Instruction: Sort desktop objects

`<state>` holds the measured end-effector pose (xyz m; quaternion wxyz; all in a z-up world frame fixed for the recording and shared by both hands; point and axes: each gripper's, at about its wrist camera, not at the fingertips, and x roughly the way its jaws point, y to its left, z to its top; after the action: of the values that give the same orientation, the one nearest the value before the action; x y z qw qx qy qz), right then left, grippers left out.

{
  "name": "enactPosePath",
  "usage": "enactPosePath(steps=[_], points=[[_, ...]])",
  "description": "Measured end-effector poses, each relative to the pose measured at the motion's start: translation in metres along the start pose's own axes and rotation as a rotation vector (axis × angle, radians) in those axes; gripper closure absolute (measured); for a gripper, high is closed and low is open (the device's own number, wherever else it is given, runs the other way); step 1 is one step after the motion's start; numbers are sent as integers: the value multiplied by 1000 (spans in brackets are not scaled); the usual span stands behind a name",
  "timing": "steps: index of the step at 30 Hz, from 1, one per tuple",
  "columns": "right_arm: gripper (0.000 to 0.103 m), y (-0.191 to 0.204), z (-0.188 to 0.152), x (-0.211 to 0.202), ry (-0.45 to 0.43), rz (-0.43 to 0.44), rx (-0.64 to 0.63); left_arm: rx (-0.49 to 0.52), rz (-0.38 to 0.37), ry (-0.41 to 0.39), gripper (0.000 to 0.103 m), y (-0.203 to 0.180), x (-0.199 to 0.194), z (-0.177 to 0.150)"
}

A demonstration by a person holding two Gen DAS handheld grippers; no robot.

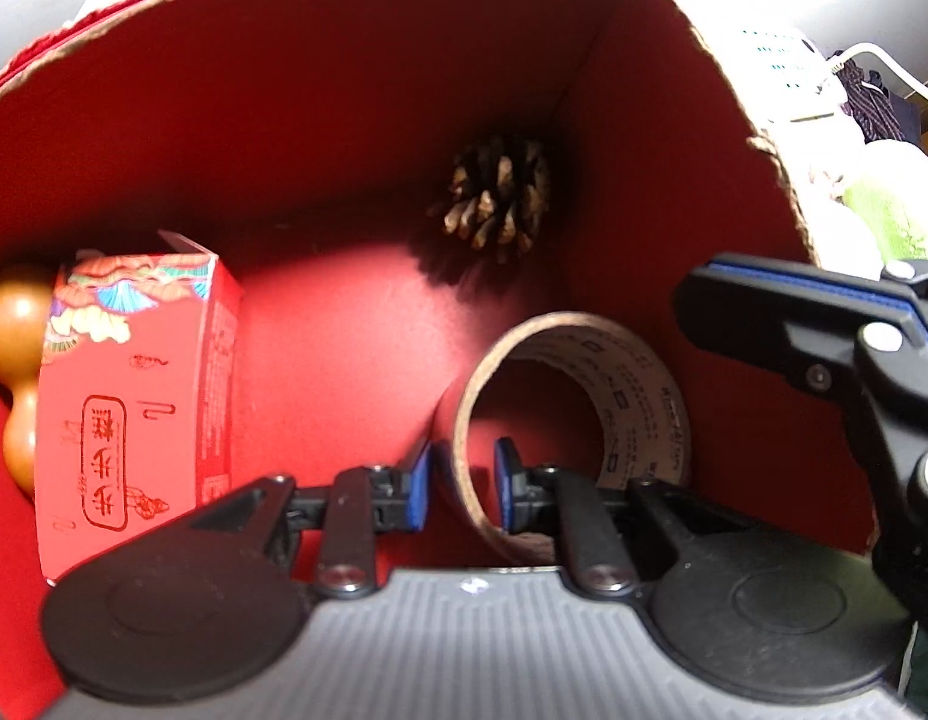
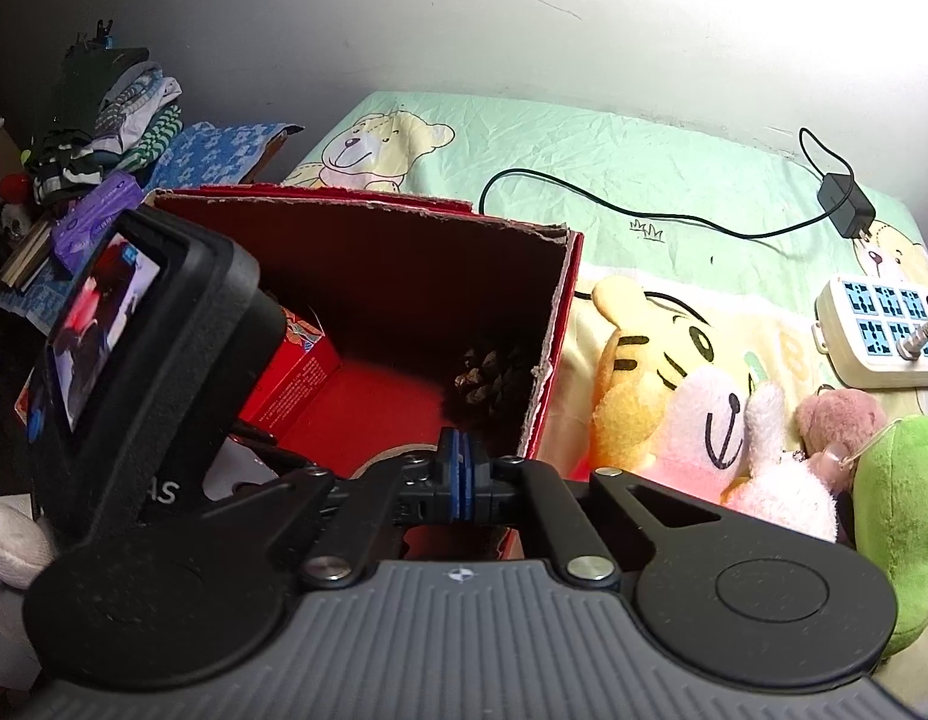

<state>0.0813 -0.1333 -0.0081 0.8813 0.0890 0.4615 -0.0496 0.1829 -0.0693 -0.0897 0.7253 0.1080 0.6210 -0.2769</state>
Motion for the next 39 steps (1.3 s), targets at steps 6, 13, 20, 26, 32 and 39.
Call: enactPosePath(steps=[6,13,20,26,32,39], points=[[95,0,1,-3,-20,-12,10,25,12,-6,88,-1,-2,1],[94,0,-1,-3,-28,-10,18,29,16,-14,88,3,-6,2],[98,-5,-4,-5,-46,0,50,15,6,-28,83,13,-12,4],[98,-5,-5,-6,-55,-1,60,36,32,-39,59,19,-18,7],[98,-6,-5,-6,-59,2,69,52,53,-50,51,26,-23,11],[98,-5,-5,-6,-64,-2,70,59,61,-49,48,36,-27,15]])
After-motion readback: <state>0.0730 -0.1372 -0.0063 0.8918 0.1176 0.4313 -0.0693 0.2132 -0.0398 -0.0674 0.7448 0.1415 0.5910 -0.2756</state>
